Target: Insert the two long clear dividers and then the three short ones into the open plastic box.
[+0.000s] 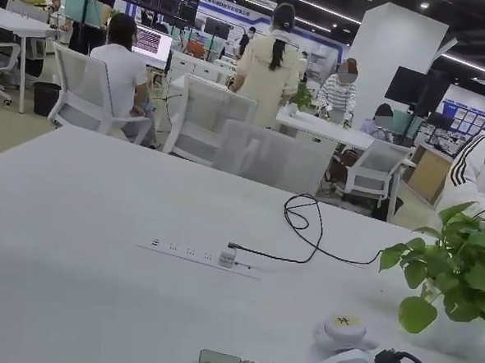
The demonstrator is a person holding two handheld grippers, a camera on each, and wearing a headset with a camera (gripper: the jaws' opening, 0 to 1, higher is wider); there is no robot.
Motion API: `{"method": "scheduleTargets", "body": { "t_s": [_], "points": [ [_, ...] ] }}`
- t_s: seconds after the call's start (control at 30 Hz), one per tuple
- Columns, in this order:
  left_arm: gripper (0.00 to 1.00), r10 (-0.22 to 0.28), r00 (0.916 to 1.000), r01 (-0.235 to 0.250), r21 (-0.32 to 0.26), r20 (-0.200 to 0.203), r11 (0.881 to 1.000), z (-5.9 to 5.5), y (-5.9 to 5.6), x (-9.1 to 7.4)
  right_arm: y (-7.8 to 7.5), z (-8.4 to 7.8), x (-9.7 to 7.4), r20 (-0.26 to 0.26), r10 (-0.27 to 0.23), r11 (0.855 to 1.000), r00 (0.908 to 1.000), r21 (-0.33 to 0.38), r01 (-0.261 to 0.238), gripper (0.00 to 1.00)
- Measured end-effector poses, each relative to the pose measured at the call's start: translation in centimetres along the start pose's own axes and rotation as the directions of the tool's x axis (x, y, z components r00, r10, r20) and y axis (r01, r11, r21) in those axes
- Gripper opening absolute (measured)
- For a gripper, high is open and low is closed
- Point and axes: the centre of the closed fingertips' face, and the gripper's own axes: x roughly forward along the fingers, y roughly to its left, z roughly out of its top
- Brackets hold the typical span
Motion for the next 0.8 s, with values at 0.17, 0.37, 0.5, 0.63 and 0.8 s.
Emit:
{"method": "scheduleTargets", "body": {
  "t_s": [0.17, 0.37, 0.5, 0.63, 0.8],
  "points": [
    [0.89, -0.002, 1.0000, 0.002, 0.000, -0.004, 1.000, -0.1, 0.0, 0.0, 0.2, 0.0, 0.2, -0.010, -0.021, 0.999, 0.9997, -0.043, 0.021, 0.07],
    [0.89, -0.003, 1.0000, 0.003, -0.004, -0.002, 1.000, -0.1, -0.1, 0.0, 0.7, 0.1, 0.5, -0.022, -0.066, 0.987, 0.9976, -0.150, 0.062, 0.07],
    [0.89, -0.003, 1.0000, 0.003, -0.004, -0.006, 1.000, -0.2, -0.2, 0.0, 1.1, 0.1, 1.0, -0.026, -0.072, 0.981, 0.9970, -0.183, 0.066, 0.07],
    [0.90, -0.001, 1.0000, 0.001, -0.006, -0.003, 1.000, -0.2, -0.2, -0.1, 1.1, -0.1, 1.6, -0.031, -0.076, 0.977, 0.9966, -0.200, 0.068, 0.08],
    [0.92, 0.004, 1.0000, -0.004, -0.007, -0.004, 1.000, -0.3, -0.1, -0.2, 0.9, -0.1, 2.1, -0.033, -0.073, 0.975, 0.9968, -0.214, 0.064, 0.09]
  ]
}}
